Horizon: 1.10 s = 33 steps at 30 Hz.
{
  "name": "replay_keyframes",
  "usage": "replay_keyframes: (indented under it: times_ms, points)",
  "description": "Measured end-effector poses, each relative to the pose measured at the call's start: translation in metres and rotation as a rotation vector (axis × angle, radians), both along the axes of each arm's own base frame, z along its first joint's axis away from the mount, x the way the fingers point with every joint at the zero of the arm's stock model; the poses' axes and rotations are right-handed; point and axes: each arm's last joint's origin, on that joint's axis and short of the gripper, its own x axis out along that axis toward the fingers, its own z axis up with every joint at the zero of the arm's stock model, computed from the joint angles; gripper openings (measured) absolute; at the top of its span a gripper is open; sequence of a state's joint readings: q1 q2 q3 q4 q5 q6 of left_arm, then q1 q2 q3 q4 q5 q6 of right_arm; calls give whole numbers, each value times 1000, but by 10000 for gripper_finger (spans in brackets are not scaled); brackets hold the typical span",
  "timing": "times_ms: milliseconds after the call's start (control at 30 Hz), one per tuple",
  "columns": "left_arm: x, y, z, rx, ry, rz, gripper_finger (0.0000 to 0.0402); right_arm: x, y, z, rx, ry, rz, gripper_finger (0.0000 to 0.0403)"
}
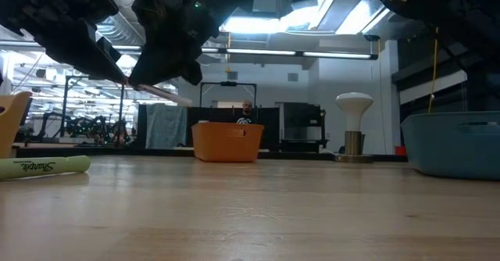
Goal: Pick & Place Markers
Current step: Put the brown marker pen into the yellow bin
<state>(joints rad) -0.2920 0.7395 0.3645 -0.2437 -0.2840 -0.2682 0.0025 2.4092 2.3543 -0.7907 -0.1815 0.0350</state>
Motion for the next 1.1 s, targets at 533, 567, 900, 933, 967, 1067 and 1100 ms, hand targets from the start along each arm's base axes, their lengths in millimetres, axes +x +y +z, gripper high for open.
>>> replay_keyframes:
  times_ms: [533, 567, 900, 933, 967, 1067, 1100]
  points:
    - [-5, -5, 28, -110, 150, -172, 33, -8, 7, -4, 263, 127, 66, 194]
    - [-6, -6, 29, -129, 163, -198, 33, -9, 7, -4, 271, 138, 72, 200]
    - [-20, -14, 33, -231, 336, -345, 33, -20, 8, -11, 280, 270, 62, 209]
    - [-21, -15, 34, -237, 347, -344, 33, -21, 8, -11, 280, 281, 60, 209]
    - [-22, -16, 35, -242, 358, -345, 33, -22, 8, -12, 281, 292, 59, 208]
    - [-25, -19, 37, -252, 392, -355, 32, -24, 8, -13, 281, 319, 56, 209]
    - [-26, -20, 39, -254, 393, -361, 32, -25, 8, -13, 281, 327, 55, 209]
